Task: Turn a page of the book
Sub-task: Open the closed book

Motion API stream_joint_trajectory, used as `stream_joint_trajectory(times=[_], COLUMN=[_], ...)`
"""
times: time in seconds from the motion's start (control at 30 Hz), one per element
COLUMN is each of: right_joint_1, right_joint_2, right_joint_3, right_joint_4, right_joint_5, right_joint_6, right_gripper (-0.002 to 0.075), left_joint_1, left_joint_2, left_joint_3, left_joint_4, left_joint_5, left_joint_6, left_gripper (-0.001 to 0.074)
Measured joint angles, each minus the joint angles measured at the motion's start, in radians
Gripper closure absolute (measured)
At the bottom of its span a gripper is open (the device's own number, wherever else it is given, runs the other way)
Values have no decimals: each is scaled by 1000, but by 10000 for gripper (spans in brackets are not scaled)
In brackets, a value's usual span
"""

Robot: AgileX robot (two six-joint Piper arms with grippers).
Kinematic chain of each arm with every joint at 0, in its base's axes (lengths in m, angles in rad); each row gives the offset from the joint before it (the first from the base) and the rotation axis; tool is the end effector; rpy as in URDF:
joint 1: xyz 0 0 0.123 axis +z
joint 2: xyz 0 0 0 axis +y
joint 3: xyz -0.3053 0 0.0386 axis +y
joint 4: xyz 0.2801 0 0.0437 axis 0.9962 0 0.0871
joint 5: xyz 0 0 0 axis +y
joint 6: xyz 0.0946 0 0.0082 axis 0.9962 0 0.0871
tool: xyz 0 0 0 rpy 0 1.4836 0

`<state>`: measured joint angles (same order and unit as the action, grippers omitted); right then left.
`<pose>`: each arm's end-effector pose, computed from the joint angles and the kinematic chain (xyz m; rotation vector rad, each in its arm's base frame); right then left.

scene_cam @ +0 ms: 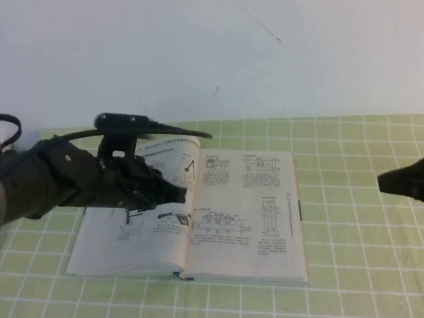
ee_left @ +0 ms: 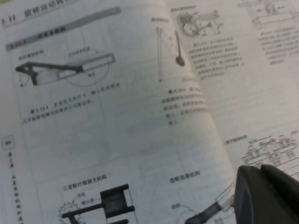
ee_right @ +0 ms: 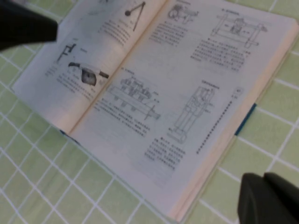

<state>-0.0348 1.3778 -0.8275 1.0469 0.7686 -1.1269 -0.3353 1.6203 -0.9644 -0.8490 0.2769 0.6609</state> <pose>0.2890 0.0472 0.2608 -0.4957 2.2946 0.6674 0.3429 -0.1402 0.2262 0.3011 2.3379 -0.4905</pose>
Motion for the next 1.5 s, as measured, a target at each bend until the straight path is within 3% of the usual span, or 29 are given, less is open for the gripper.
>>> stream_joint_trajectory(times=[0.4, 0.5, 0.63, 0.77, 1.03, 1.5], right_joint_1=[242, 245, 245, 245, 245, 245], right_joint_2=[428, 525, 621, 668, 676, 737], right_joint_3=[-317, -401, -478, -505, -508, -510], right_joint_4=[29, 19, -23, -82, -265, -204], right_joint_5=[-56, -33, 6, 17, 4, 40], right_joint_6=[58, 122, 228, 322, 468, 488], right_gripper=[705, 624, 454, 368, 347, 344], left_joint_1=[-2, -2, -2, -2, -2, -2], left_joint_2=[170, 186, 190, 190, 198, 217], left_joint_3=[-3, -9, -9, -9, -10, -13], left_joint_4=[-3, -21, -27, -44, -54, -85], left_joint_5=[-61, -66, -67, -67, -67, -64], left_joint_6=[3, 3, 3, 3, 3, 3], left_gripper=[737, 737, 737, 737, 737, 737])
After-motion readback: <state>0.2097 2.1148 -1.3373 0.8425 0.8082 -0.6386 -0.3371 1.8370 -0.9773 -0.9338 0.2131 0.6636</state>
